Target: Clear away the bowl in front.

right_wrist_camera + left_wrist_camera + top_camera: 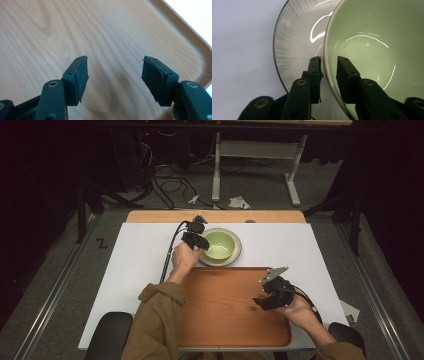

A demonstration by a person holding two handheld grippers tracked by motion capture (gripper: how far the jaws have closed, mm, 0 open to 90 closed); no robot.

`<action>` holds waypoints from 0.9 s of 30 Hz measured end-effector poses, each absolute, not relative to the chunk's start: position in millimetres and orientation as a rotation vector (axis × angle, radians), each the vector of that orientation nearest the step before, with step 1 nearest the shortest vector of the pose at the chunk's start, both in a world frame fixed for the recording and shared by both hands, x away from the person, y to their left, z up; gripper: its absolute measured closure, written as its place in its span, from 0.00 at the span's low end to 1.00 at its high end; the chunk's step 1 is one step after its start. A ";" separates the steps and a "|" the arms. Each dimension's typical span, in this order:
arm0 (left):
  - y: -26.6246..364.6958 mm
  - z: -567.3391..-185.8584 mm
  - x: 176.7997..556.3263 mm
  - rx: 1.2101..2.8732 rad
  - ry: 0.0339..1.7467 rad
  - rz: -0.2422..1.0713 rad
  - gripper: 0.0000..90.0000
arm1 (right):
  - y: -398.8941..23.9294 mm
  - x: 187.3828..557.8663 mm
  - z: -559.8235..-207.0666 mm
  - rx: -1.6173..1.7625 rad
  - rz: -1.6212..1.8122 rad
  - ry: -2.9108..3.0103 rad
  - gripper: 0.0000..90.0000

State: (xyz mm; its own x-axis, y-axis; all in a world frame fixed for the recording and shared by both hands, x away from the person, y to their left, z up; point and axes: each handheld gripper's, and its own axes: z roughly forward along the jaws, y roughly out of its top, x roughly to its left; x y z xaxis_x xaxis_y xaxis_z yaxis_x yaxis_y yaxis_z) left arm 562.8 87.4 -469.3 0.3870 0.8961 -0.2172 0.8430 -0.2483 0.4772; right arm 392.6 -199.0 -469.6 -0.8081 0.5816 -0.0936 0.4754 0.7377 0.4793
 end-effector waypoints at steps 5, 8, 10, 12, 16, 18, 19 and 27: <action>90.5 -469.7 565.5 2.043 1.510 0.112 0.88 | -199.0 392.6 -469.4 0.822 0.651 2.704 0.42; 91.6 -470.1 566.7 2.020 1.533 0.097 0.90 | -199.0 392.0 -469.0 0.829 0.655 2.701 0.42; 91.6 -470.3 567.5 2.015 1.533 0.100 0.91 | -199.6 392.2 -468.7 0.836 0.656 2.699 0.42; 91.9 -470.5 568.1 2.000 1.536 0.086 0.92 | -200.2 392.7 -468.5 0.832 0.652 2.700 0.42; 93.6 -470.1 568.8 1.966 1.541 0.065 0.91 | -199.4 392.1 -468.5 0.829 0.654 2.702 0.42; 93.5 -468.7 568.7 1.949 1.536 0.065 0.91 | -199.2 391.8 -468.5 0.825 0.655 2.701 0.42; 92.5 -467.3 568.3 1.942 1.536 0.066 0.91 | -199.3 391.7 -468.4 0.826 0.658 2.700 0.42; 90.1 -459.4 563.5 1.934 1.498 0.091 0.90 | -199.1 391.9 -468.5 0.825 0.651 2.698 0.42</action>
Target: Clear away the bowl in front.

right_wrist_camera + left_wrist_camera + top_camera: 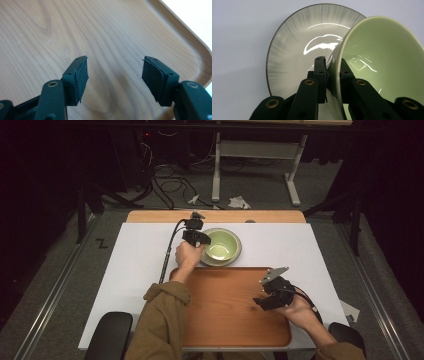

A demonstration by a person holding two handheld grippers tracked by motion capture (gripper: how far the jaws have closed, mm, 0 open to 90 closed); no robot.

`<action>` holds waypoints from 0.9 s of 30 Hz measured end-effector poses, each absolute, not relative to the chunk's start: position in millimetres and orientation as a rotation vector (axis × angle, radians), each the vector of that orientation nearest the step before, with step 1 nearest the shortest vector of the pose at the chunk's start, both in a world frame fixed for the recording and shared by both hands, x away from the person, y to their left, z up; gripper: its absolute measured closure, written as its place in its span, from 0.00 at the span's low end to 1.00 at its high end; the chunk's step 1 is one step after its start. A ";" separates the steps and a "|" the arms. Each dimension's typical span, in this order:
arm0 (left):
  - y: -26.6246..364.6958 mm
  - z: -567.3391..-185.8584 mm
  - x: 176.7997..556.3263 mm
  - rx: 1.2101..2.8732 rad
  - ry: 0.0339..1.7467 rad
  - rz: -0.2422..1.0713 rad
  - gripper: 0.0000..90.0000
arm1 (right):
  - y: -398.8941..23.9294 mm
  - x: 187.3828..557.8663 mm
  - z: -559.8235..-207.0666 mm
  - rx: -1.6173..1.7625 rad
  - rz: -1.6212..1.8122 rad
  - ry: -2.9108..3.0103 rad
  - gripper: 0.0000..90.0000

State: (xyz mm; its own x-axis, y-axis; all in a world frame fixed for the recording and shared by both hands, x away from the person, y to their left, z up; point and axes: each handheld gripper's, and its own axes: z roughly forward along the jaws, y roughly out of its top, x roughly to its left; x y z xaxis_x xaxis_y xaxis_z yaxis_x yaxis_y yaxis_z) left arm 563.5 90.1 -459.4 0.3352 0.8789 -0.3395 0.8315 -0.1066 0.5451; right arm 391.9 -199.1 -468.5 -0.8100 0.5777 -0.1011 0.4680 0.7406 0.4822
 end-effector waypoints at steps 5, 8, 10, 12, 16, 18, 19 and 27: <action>91.6 -449.3 558.0 1.935 1.461 0.091 0.90 | -198.7 391.7 -468.8 0.824 0.651 2.697 0.42; 91.6 -444.0 553.7 1.950 1.435 0.098 0.90 | -199.1 391.9 -468.5 0.825 0.651 2.694 0.42; 91.2 -440.0 550.1 1.966 1.414 0.105 0.90 | -199.4 391.8 -468.4 0.825 0.652 2.689 0.42; 90.6 -436.3 546.3 1.974 1.394 0.116 0.90 | -199.6 391.9 -468.3 0.820 0.649 2.689 0.42; 89.9 -428.3 538.7 1.997 1.349 0.126 0.90 | -198.5 391.8 -469.0 0.814 0.646 2.694 0.42; 89.1 -424.4 534.9 2.002 1.331 0.132 0.90 | -198.6 392.0 -469.6 0.815 0.636 2.697 0.42; 88.9 -422.7 533.3 2.003 1.321 0.132 0.90 | -198.7 392.0 -469.6 0.818 0.639 2.695 0.42; 87.5 -413.1 522.2 2.038 1.263 0.140 0.90 | -198.9 392.1 -468.9 0.821 0.640 2.696 0.42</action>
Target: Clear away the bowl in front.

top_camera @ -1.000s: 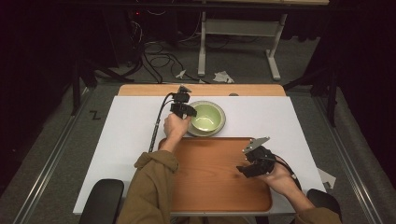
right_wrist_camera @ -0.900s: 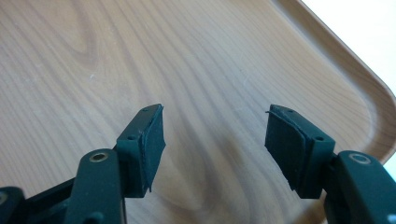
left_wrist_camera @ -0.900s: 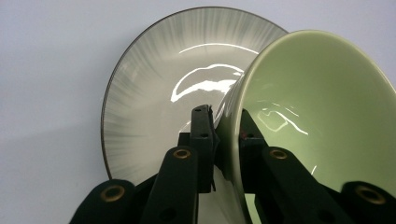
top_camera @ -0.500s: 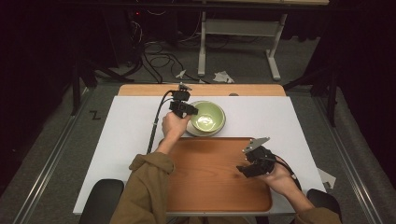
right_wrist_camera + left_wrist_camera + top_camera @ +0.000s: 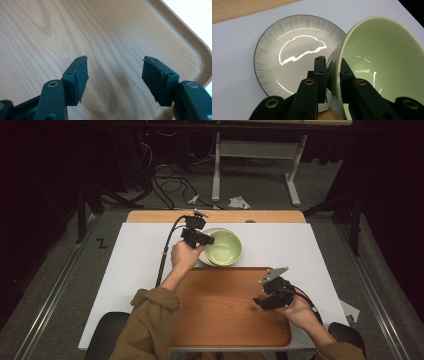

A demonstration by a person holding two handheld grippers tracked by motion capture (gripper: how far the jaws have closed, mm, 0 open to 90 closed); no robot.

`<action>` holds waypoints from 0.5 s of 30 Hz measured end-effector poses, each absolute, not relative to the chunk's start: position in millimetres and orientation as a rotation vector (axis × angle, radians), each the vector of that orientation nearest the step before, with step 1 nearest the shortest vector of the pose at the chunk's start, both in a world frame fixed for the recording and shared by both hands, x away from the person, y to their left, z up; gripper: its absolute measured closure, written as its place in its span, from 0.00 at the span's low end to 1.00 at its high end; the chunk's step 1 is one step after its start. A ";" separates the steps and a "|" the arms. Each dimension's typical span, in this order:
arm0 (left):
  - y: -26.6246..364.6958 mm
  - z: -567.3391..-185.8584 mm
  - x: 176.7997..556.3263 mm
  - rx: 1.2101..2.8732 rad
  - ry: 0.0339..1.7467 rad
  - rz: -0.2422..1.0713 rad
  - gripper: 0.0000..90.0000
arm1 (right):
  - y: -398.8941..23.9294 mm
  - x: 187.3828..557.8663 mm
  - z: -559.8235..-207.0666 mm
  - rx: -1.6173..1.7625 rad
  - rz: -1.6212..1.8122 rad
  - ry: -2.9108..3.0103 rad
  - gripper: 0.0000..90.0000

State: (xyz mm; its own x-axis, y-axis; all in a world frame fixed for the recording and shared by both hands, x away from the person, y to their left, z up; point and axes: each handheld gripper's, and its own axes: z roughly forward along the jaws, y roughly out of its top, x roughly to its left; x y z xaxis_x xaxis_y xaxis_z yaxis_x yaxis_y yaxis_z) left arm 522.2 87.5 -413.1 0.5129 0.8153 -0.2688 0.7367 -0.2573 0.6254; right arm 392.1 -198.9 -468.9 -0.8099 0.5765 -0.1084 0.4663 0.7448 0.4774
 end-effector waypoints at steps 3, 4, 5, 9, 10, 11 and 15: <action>87.3 -409.7 517.7 2.047 1.245 0.150 0.90 | -199.5 393.0 -469.7 0.817 0.639 2.698 0.42; 87.8 -408.4 516.6 2.056 1.236 0.145 0.90 | -199.8 393.1 -469.4 0.819 0.640 2.700 0.42; 87.8 -407.2 515.3 2.058 1.231 0.140 0.90 | -199.9 392.9 -469.4 0.823 0.644 2.695 0.42; 86.4 -403.6 509.7 2.064 1.208 0.147 0.90 | -200.2 392.5 -469.0 0.825 0.639 2.691 0.42; 86.2 -402.6 508.1 2.067 1.200 0.142 0.90 | -199.8 392.1 -468.7 0.829 0.644 2.690 0.42; 85.7 -401.8 506.2 2.066 1.193 0.140 0.90 | -199.6 392.1 -468.5 0.827 0.645 2.690 0.42; 82.6 -397.7 499.8 2.082 1.158 0.141 0.90 | -199.7 392.6 -469.4 0.822 0.634 2.699 0.42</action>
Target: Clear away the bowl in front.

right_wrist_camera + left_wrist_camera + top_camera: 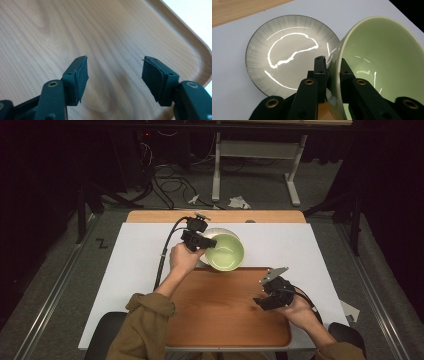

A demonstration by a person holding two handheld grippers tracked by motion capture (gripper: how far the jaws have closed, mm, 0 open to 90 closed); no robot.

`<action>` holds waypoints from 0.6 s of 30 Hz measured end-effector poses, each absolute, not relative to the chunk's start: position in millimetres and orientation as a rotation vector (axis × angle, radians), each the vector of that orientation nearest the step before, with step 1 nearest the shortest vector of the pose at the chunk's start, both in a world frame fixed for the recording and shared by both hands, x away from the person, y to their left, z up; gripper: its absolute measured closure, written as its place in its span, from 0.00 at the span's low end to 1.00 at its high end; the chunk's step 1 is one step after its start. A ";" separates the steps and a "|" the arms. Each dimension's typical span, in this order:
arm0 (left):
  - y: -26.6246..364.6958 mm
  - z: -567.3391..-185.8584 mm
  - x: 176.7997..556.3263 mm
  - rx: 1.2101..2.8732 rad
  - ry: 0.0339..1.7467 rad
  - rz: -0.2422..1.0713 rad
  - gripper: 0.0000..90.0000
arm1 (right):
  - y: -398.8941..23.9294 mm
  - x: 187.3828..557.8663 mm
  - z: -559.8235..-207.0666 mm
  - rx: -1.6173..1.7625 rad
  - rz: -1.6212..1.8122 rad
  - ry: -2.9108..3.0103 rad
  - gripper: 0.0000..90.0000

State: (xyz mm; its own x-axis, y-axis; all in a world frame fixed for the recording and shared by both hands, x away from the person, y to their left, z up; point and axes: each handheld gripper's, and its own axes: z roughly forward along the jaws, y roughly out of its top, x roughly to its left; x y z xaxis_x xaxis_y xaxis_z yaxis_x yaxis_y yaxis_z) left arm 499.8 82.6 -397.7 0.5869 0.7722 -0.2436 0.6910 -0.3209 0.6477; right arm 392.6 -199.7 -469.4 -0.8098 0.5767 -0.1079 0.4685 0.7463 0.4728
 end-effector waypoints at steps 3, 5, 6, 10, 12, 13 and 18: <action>80.4 -395.8 496.4 2.088 1.137 0.133 0.90 | -199.8 392.4 -469.0 0.837 0.648 2.687 0.42; 78.9 -395.5 494.0 2.100 1.127 0.131 0.90 | -200.2 392.4 -469.0 0.833 0.642 2.689 0.42; 78.5 -395.4 492.3 2.106 1.121 0.128 0.90 | -200.2 392.2 -468.9 0.833 0.643 2.689 0.42; 78.3 -396.2 484.9 2.107 1.102 0.113 0.90 | -200.0 392.0 -468.2 0.835 0.650 2.689 0.42; 78.2 -395.0 481.1 2.101 1.097 0.109 0.90 | -200.2 392.1 -468.9 0.833 0.641 2.691 0.42; 78.8 -393.9 479.6 2.109 1.087 0.105 0.90 | -200.2 392.0 -468.8 0.836 0.642 2.690 0.42; 77.1 -391.3 471.2 2.101 1.055 0.084 0.90 | -199.5 391.7 -468.8 0.839 0.641 2.692 0.42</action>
